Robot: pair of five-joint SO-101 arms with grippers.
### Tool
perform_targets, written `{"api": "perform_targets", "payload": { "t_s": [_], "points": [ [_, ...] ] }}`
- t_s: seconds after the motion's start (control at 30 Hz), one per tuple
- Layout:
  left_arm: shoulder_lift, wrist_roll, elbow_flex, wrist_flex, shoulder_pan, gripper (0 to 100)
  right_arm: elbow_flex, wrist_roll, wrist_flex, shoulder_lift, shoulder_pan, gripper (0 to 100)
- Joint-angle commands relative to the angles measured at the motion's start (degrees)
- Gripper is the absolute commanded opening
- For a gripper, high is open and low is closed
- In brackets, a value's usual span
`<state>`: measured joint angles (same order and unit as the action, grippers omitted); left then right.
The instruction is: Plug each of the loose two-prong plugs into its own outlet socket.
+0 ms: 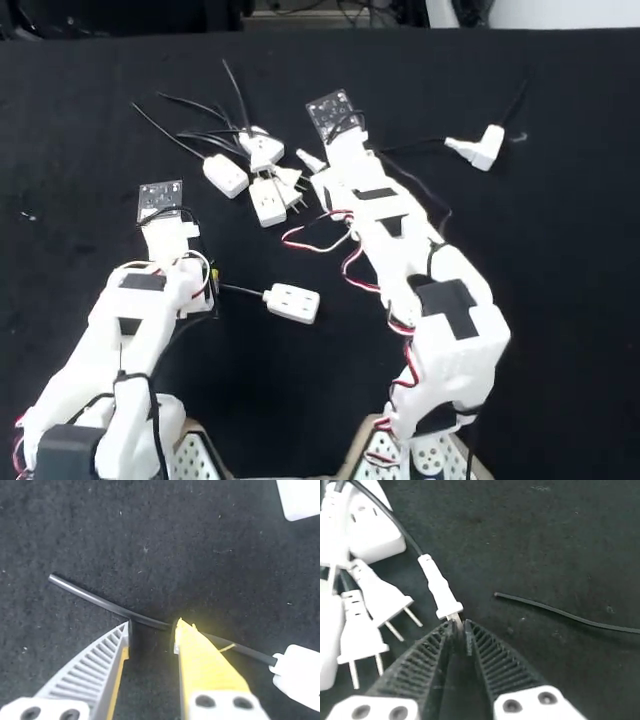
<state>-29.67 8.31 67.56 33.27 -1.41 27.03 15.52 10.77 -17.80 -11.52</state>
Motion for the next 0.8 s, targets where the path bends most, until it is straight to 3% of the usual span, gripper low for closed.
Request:
{"api": "perform_targets", "payload": {
  "t_s": [0.0, 0.17, 0.5, 0.77],
  "points": [
    [-0.09, 0.18, -0.31, -0.88, 0.66, 16, 2.59, 0.18, -0.79, 6.64, 1.67, 1.1],
    [-0.09, 0.18, -0.31, -0.88, 0.75, 16, 6.73, 0.09, -1.32, 14.29, -0.62, 1.1],
    [-0.09, 0.18, -0.40, -0.88, 0.75, 16, 3.82, 0.09, -10.37, 6.90, -0.79, 1.2],
    [-0.09, 0.18, -0.31, -0.88, 0.75, 16, -4.18, -3.52, -10.55, 5.67, 4.40, 1.2]
  ]
}}
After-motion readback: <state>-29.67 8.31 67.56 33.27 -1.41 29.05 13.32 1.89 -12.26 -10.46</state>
